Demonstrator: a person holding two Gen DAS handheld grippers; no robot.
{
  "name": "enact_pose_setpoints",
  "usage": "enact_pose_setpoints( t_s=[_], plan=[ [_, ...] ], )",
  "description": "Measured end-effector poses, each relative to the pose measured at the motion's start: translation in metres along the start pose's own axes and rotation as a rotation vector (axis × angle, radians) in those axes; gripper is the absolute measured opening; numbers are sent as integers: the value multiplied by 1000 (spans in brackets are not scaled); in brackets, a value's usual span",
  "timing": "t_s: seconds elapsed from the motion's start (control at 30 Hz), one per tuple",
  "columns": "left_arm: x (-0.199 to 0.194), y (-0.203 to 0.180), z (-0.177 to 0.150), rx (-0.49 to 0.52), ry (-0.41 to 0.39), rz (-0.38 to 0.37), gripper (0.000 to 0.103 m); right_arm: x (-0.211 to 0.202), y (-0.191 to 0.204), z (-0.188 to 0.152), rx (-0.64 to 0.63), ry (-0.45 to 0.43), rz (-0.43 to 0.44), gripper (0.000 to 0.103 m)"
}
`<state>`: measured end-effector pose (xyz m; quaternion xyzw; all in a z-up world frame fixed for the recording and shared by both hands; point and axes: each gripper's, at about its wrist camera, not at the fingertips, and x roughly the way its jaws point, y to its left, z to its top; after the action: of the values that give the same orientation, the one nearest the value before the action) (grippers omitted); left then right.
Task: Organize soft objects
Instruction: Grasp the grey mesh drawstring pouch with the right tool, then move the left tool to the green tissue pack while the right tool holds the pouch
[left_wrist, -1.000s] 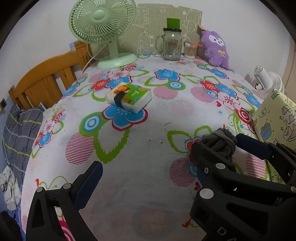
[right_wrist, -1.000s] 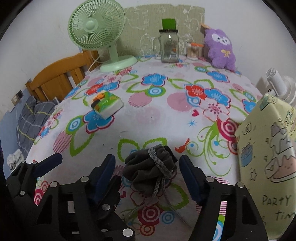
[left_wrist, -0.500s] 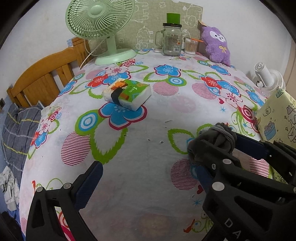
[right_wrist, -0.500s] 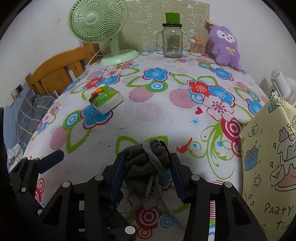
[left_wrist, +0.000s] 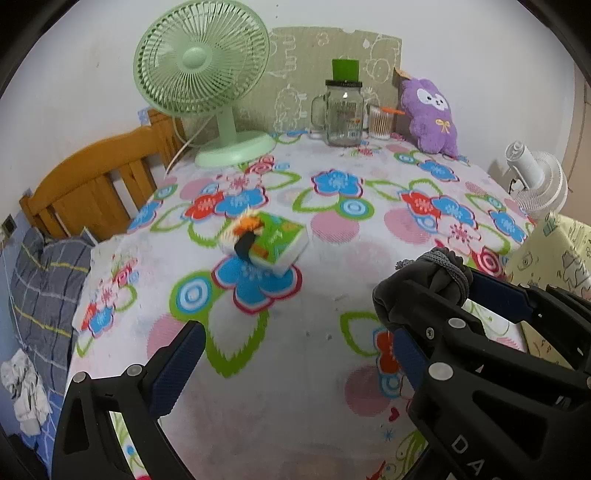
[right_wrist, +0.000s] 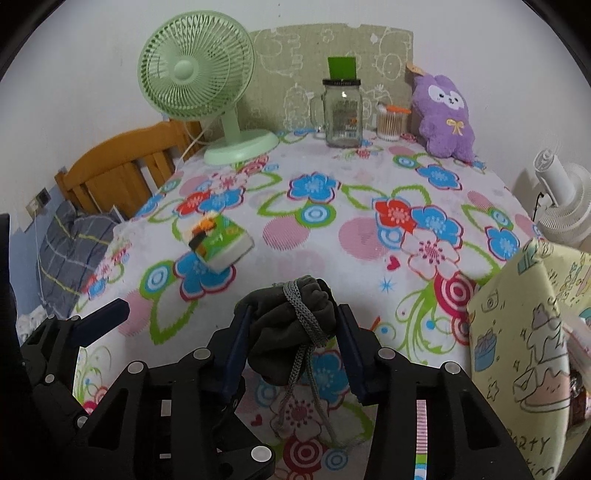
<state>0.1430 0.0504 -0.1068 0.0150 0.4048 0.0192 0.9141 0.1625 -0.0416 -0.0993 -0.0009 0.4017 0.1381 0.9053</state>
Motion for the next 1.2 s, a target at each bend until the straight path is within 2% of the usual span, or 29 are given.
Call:
enact_pose_setpoints(
  t_s=[0.5,0.9,1.2],
  plan=[
    [3,7,40,71,-60,-6,102,-1,3,35,41,-78,-4,48],
    [38,18,61,146,-51,-50,102,26,6,52,69,-85,-38,48],
    [63,22,65,150,-43,-80,102,53,5,59,83,-74,-53,48]
  ],
)
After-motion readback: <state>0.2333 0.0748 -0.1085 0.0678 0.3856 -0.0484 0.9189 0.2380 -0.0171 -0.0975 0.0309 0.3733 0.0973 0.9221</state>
